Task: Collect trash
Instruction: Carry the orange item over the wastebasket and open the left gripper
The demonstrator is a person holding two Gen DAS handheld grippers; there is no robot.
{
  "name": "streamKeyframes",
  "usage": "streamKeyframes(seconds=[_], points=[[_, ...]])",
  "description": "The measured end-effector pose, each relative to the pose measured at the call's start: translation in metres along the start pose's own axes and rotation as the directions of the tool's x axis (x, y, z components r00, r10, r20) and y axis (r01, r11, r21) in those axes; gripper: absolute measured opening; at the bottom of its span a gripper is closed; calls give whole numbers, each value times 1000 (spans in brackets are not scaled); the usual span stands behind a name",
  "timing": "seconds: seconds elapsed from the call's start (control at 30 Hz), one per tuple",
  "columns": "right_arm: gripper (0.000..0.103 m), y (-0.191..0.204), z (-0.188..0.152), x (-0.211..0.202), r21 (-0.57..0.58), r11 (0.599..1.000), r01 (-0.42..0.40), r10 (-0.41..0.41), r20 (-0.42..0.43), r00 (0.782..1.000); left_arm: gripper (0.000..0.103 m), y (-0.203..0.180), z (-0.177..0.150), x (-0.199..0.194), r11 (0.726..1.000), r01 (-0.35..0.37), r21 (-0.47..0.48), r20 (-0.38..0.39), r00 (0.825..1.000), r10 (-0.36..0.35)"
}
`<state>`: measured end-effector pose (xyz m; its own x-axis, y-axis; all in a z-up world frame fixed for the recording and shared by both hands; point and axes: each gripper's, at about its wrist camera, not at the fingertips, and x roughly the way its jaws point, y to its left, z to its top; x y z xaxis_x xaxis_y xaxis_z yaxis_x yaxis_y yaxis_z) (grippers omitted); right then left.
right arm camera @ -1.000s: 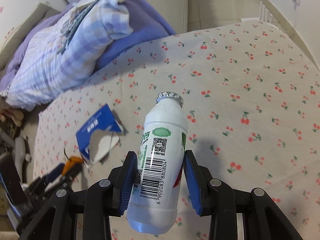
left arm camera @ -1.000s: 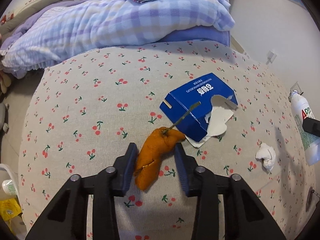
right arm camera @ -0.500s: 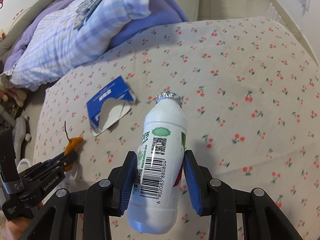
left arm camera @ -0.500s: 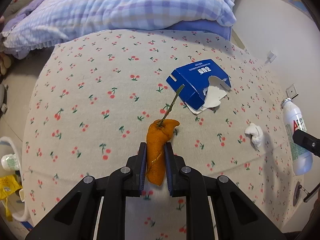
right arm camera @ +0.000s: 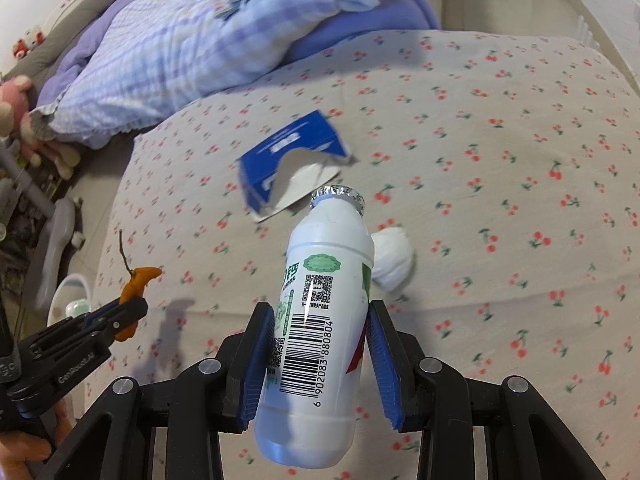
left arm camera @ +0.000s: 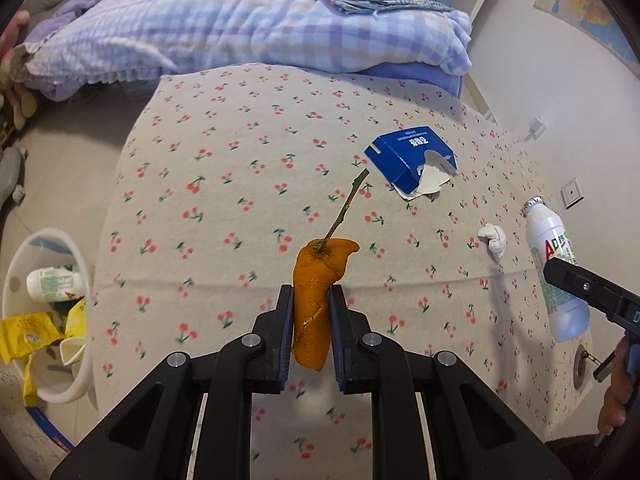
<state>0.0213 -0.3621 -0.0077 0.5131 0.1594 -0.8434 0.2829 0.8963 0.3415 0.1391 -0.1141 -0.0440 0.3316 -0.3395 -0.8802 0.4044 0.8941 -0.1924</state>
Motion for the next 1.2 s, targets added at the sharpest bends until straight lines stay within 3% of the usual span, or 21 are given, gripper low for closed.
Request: streamKeyframes(seconds=[0.27,0.6,1.1,1.2], points=[[42,44,-9,4,-114,993,-2,3,4,1000,18,40,-16,-33,998,9,-58,37,999,-7],[41,107,-18,20,-243,969,-36,36,-5,999,18,106,-31,-64,985,-35,-168,68,997,47],[41,193,-38,58,-365,926,-98,81,-63,995,18,212,-57,-79,928,-104,-358,53,990,131],[41,203,-39,64,-377,920,-106,86,-68,994,25,221,-53,-71,919,-131,-372,7,990,143]])
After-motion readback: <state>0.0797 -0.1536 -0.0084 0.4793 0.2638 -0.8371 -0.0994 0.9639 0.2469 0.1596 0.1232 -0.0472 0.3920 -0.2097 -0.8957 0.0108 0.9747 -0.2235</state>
